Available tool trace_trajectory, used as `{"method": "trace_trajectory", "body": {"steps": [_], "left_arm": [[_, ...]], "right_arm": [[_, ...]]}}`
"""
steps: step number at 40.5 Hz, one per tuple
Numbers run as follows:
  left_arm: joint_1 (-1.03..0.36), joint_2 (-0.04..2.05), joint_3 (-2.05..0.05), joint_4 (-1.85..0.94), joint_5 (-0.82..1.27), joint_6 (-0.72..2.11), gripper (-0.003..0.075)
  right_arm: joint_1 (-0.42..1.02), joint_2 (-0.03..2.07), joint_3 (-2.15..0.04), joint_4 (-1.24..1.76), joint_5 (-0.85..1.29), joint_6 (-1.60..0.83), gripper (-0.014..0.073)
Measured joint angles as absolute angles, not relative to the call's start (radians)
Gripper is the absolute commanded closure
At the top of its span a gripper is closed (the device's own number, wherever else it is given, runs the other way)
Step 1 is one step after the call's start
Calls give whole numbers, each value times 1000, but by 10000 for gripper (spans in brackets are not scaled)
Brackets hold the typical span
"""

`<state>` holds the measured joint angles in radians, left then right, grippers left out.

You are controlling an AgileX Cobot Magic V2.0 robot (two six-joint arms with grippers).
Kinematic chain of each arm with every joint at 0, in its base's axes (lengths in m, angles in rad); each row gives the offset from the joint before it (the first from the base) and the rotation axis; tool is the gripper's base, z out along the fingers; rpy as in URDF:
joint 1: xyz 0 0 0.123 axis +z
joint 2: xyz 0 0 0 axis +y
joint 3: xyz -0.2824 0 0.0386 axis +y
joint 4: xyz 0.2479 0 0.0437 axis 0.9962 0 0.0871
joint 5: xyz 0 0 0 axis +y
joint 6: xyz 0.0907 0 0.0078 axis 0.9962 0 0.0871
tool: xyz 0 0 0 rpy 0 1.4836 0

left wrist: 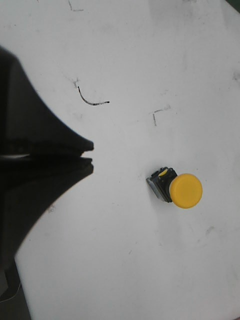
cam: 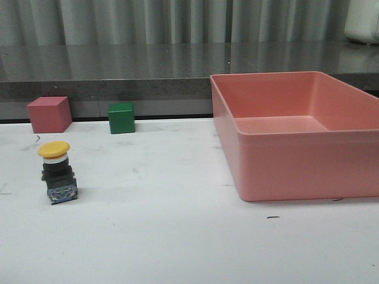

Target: Place and stand button with both arms

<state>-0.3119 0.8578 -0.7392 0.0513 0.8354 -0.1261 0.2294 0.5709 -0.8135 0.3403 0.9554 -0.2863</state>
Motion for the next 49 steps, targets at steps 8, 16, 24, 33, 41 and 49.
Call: {"method": "trace_trajectory", "body": {"steps": [8,16,24,33,41,49], "left_arm": [[-282,725,-713,51,799,-126,741],[-163,508,-571,60,595,-126,741],[-52,275,-335,19,336,-126,740],[7,77,-112,16,157,-121,740],[7,-4,2,79,18,-118,740],[7,-4,2,136,-9,-117,740]], "right_arm": [[229,571,-814,340,955,-286,662],[229,571,-814,340,955,-286,662],[229,571,-814,340,955,-286,662],[229,571,-814,340,955,-286,662],[229,571,-814,340,955,-286,662],[229,571,-814,340,955,-286,662]]}}
